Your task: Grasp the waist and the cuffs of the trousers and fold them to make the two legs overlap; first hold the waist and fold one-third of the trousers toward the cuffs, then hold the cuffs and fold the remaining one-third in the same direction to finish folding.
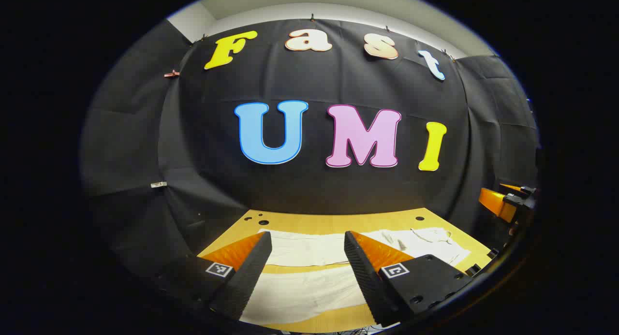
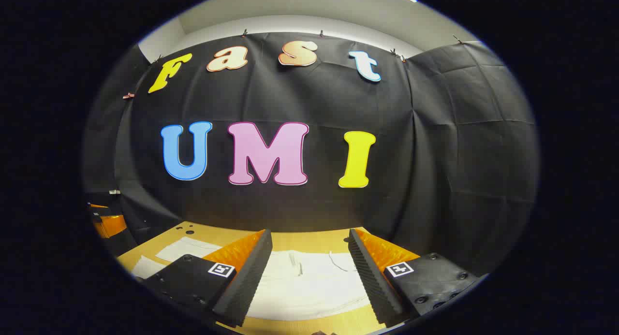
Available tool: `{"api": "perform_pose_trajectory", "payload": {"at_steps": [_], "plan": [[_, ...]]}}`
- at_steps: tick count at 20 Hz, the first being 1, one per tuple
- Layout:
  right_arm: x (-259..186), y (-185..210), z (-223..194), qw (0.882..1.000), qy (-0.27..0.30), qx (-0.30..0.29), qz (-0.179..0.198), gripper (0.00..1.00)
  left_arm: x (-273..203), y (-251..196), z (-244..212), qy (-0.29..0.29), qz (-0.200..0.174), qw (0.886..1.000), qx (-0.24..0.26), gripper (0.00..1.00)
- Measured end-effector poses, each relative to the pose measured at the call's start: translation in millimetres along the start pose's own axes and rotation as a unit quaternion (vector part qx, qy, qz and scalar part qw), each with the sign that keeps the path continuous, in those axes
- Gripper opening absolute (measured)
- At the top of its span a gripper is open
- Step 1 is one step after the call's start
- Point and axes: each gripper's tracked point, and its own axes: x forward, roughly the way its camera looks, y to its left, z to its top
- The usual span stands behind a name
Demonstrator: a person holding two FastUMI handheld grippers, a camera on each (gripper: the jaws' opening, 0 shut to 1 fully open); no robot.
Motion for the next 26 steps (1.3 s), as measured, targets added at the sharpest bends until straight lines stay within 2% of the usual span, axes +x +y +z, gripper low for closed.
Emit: {"api": "perform_pose_trajectory", "payload": {"at_steps": [5,15,21,26], "plan": [[18.0,-6.1,-9.5,1.000,0.010,-0.001,0.004,0.97,13.6,-10.8,-1.1,0.004,-0.001,1.000,0.002,0.96],[43.8,-11.9,-18.9,0.998,0.010,-0.048,0.033,0.97,31.4,-6.2,-12.5,0.023,0.027,0.999,-0.015,0.95],[57.3,-11.5,-28.2,0.997,0.019,-0.051,0.050,0.98,38.4,-1.4,-17.1,0.031,0.041,0.999,-0.017,0.95],[75.1,-32.3,-35.9,0.994,0.022,-0.088,0.061,0.98,44.6,1.7,-16.2,0.034,0.054,0.998,-0.006,0.96]]}}
